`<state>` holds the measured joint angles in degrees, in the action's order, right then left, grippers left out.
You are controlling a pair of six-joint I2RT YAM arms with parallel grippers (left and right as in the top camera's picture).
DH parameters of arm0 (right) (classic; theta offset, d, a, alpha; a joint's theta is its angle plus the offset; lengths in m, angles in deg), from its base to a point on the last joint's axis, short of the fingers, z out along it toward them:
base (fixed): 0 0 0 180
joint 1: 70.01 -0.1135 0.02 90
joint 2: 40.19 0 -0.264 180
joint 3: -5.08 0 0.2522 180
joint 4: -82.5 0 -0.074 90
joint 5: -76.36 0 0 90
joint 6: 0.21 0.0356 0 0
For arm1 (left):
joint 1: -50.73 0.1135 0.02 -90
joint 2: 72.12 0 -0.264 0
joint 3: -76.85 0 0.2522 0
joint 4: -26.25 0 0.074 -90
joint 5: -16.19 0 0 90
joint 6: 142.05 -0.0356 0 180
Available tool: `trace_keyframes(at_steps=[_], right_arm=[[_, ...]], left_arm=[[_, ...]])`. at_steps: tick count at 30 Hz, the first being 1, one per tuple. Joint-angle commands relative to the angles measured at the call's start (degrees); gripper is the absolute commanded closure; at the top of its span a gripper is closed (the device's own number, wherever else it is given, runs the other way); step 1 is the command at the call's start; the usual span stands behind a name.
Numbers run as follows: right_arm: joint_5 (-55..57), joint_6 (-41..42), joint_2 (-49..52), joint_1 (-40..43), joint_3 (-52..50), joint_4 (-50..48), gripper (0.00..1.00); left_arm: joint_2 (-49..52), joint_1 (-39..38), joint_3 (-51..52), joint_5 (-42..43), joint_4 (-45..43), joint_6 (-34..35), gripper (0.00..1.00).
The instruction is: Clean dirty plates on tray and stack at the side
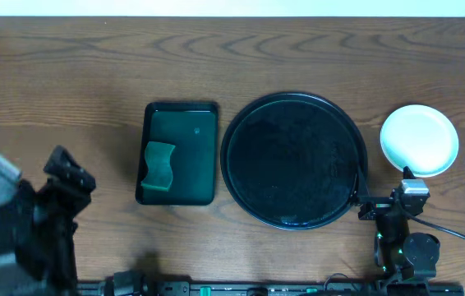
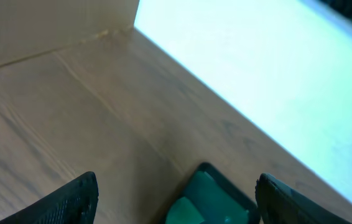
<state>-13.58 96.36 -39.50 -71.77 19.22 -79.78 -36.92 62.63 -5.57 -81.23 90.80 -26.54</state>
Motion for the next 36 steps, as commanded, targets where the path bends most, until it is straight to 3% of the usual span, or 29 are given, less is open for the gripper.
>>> trace_keyframes(at_steps=[1, 10, 23, 36], right_arm=[[0.74, 0.68, -0.31, -0.7, -0.07, 0.17, 0.01], [0.74, 0.66, -0.31, -0.7, -0.07, 0.17, 0.01], [0.74, 0.68, -0.31, -0.7, -0.07, 0.17, 0.01], [0.76, 0.66, -0.31, -0.7, -0.07, 0.17, 0.01]], left_arm=[[-2.05, 0.2, -0.83, 0.15, 0.42, 0.09, 0.19], [-2.97, 0.2, 0.04, 1.95, 0.68, 0.11, 0.19], [-21.0, 0.2, 1.09, 2.08, 6.36, 0.11, 0.19], [-32.06, -2.82, 1.66, 2.05, 10.51, 0.28, 0.19]])
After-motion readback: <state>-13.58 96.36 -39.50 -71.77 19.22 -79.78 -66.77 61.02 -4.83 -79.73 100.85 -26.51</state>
